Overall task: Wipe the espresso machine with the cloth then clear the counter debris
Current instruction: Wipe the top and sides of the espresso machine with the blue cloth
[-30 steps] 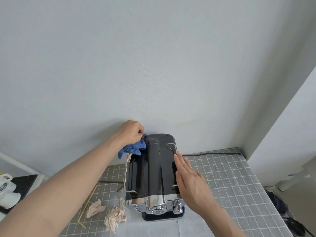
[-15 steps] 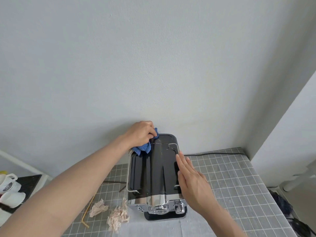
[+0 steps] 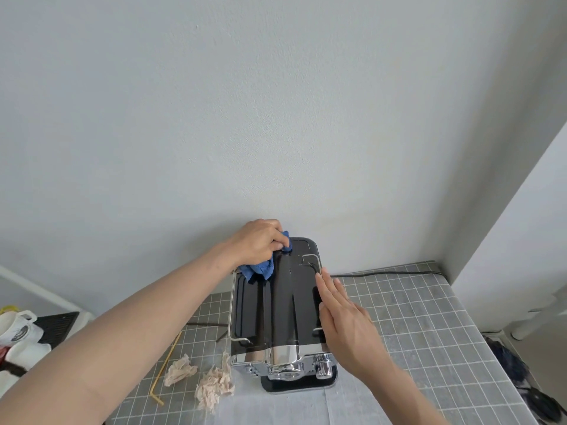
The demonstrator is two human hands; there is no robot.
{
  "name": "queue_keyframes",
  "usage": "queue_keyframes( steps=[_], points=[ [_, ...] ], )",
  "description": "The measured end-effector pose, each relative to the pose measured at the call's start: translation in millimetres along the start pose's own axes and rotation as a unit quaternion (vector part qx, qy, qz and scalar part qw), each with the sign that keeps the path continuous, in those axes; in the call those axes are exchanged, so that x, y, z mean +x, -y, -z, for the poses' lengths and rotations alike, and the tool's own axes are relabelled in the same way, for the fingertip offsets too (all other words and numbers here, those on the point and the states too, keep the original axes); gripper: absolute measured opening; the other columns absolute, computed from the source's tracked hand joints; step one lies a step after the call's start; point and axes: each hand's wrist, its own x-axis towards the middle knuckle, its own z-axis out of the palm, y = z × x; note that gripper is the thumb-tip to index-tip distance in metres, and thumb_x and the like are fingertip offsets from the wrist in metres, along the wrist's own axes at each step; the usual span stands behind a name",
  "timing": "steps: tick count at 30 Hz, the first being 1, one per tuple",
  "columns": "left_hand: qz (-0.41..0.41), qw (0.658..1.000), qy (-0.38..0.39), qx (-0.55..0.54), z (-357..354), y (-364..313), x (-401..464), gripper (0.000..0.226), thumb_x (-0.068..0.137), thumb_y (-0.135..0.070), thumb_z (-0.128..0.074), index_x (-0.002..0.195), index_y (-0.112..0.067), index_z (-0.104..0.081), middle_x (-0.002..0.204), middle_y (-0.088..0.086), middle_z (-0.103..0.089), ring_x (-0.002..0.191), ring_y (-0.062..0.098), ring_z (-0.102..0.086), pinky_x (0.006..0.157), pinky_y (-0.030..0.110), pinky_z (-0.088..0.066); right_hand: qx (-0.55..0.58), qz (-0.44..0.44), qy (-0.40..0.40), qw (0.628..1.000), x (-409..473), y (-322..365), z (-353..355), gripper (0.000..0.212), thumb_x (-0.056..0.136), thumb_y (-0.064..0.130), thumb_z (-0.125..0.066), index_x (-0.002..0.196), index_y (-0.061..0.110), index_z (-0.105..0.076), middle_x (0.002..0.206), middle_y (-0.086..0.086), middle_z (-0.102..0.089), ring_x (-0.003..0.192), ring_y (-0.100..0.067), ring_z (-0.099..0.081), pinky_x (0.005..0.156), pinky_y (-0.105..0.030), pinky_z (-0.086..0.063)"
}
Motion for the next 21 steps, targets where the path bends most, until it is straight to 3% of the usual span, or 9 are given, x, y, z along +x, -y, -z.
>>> queue_keyframes(
  steps=[4,11,16,21],
  points=[
    [0.072,0.997,-0.010,0.014,-2,5,5,0.028,0.095,-0.013,-0.058,0.110,-0.026,-0.078,0.107,-0.001,-0.063,0.108,0.023,-0.059,0.092,0.038,-0.046,0.010,-0.005,0.007,1.000,0,2,4,0.057,0.108,0.033,-0.019,0.162,0.038,-0.002,0.167,0.027,0.008,0.156,-0.004,0.001,0.123,-0.049,-0.028],
    [0.019,0.996,0.026,-0.078,1,-8,0,0.023,0.097,-0.020,-0.065,0.105,-0.036,-0.079,0.107,-0.011,-0.061,0.095,0.009,-0.055,0.087,0.027,-0.040,0.017,-0.004,0.000,1.000,1,0,-1,0.058,0.106,0.036,-0.016,0.162,0.039,-0.003,0.167,0.028,0.008,0.156,-0.002,0.001,0.121,-0.050,-0.032],
    [0.149,0.987,-0.041,-0.052,-1,8,-13,0.025,0.095,-0.014,-0.061,0.108,-0.025,-0.079,0.114,-0.005,-0.071,0.106,0.018,-0.062,0.090,0.028,-0.044,0.008,0.003,-0.001,1.000,0,0,-1,0.057,0.108,0.034,-0.017,0.162,0.039,-0.002,0.166,0.028,0.008,0.156,-0.004,0.000,0.121,-0.047,-0.033],
    [0.184,0.981,0.008,-0.061,8,15,-33,0.028,0.088,-0.010,-0.059,0.098,-0.024,-0.081,0.101,-0.008,-0.070,0.094,0.016,-0.064,0.086,0.029,-0.052,0.026,0.010,-0.009,1.000,0,-3,-3,0.057,0.107,0.036,-0.017,0.162,0.040,-0.003,0.167,0.027,0.006,0.156,-0.004,-0.003,0.120,-0.047,-0.034]
  ],
)
